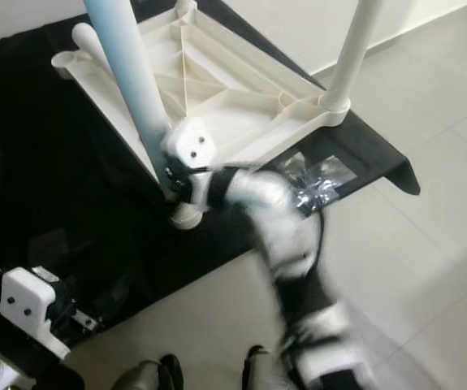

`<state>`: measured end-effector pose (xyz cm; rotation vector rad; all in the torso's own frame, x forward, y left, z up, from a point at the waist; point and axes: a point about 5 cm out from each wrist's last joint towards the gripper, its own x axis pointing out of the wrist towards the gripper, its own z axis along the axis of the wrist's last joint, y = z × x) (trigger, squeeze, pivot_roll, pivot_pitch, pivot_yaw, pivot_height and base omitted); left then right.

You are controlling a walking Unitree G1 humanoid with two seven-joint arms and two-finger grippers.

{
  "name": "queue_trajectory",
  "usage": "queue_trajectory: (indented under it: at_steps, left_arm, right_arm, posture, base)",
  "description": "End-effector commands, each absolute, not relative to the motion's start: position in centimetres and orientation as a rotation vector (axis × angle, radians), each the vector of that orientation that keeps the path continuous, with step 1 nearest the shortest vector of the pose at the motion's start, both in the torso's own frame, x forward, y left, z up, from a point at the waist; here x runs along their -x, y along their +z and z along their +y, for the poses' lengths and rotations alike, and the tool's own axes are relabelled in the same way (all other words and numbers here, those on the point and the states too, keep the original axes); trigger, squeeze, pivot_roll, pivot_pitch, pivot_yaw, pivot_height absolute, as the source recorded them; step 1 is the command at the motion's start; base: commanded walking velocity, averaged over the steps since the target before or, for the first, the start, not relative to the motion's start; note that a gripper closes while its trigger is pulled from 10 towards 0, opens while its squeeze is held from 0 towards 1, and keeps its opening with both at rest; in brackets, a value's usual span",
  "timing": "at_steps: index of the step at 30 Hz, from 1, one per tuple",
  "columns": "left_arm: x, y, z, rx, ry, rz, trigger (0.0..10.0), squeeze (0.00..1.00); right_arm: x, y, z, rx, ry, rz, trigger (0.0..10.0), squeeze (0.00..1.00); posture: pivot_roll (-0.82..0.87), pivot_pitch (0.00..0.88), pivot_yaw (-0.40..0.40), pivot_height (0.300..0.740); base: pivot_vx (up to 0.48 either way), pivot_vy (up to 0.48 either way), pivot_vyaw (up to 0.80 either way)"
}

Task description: Building children table

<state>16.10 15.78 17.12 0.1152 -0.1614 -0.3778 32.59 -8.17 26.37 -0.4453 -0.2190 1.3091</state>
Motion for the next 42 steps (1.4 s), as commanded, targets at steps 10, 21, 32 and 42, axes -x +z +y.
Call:
queue_trajectory:
  at_steps: [10, 21, 32, 42]
  left_arm:
    - [-15.2, 17.2, 15.7, -0.114, -0.37, -0.137, 10.0, 0.0]
    - [-14.8, 17.4, 15.7, -0.116, -0.362, -0.127, 10.0, 0.0]
    - [-14.8, 17.4, 15.5, -0.113, -0.361, -0.128, 10.0, 0.0]
    - [-14.8, 17.3, 15.6, -0.112, -0.351, -0.127, 10.0, 0.0]
  right_arm:
    - [-34.1, 27.5, -9.0, 0.492, 1.562, -0.119, 10.0, 0.0]
    - [-35.3, 28.9, -9.9, 0.484, 1.696, -0.13, 0.0, 0.0]
    - [-35.3, 29.1, -10.8, 0.525, 1.681, -0.148, 0.0, 0.0]
    - [-32.6, 20.9, -7.3, 0.195, 0.766, -0.06, 0.0, 0.0]
  posture:
    - [0.09, 0.331, 0.048, 0.74]
    - [0.1, 0.342, 0.047, 0.74]
    - [0.06, 0.349, 0.023, 0.74]
    - [0.04, 0.344, 0.03, 0.74]
  base:
    - [0.0, 0.0, 0.0]
    - [0.0, 0.0, 0.0]
    - [0.0, 0.0, 0.0]
    - [0.0, 0.0, 0.0]
